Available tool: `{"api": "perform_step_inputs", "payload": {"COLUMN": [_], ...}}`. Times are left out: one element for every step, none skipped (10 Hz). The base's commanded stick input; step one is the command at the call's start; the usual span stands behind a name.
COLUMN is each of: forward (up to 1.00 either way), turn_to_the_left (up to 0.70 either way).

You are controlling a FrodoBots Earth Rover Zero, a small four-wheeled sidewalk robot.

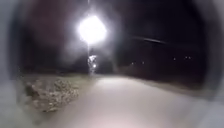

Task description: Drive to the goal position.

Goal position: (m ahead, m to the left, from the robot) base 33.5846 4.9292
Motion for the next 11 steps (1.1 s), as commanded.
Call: {"api": "perform_step_inputs", "payload": {"forward": [1.0,1.0,1.0,1.0,1.0,1.0,1.0,1.0,1.0,1.0,1.0], "turn_to_the_left": [0.0,0.0,0.0,0.0,0.0,0.0,0.0,0.0,0.0,0.0,0.0]}}
